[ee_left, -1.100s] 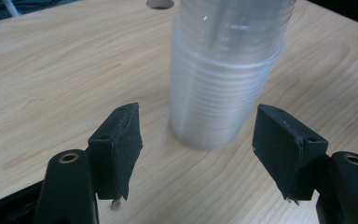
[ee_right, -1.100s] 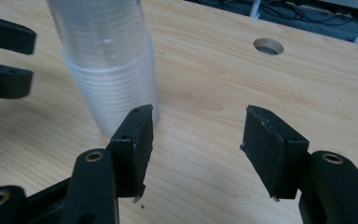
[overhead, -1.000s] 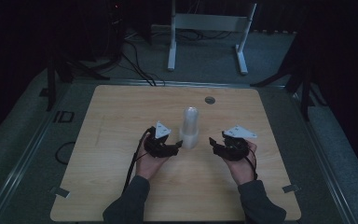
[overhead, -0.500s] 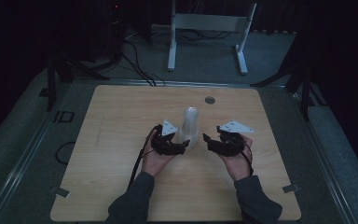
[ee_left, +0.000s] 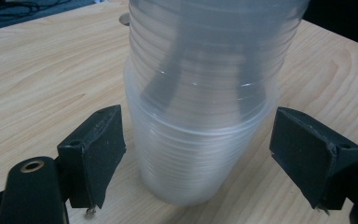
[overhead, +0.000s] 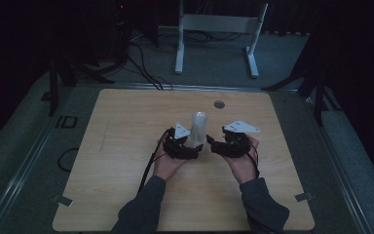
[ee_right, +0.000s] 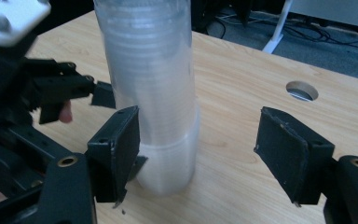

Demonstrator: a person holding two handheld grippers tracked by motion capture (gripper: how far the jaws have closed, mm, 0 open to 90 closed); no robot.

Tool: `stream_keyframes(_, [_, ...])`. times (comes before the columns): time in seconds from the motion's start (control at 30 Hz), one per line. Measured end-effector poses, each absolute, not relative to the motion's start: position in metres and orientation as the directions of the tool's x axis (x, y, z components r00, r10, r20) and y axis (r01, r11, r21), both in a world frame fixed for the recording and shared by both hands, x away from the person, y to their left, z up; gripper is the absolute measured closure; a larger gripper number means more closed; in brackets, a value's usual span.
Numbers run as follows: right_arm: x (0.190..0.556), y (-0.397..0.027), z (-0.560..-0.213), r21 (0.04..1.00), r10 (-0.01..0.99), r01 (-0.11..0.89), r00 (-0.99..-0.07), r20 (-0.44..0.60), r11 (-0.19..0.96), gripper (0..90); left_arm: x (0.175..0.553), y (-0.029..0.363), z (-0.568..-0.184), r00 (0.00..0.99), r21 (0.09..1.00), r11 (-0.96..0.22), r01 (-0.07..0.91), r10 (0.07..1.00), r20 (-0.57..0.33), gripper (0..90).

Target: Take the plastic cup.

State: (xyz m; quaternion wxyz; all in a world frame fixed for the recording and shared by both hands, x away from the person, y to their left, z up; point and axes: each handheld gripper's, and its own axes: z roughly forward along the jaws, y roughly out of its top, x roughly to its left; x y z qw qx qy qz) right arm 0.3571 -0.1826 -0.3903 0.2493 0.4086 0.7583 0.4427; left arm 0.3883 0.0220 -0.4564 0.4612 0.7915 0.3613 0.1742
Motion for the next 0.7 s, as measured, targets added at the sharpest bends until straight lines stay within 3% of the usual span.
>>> stream_keyframes(0.7, [0.372, -0.159, -0.380, 0.895, 0.825, 0.359, -0.565, -0.019, 0.266, 30.9, 0.391, 0.017, -0.459, 0.666, 0.868, -0.302, 0.395, 0.745, -0.043, 21.3])
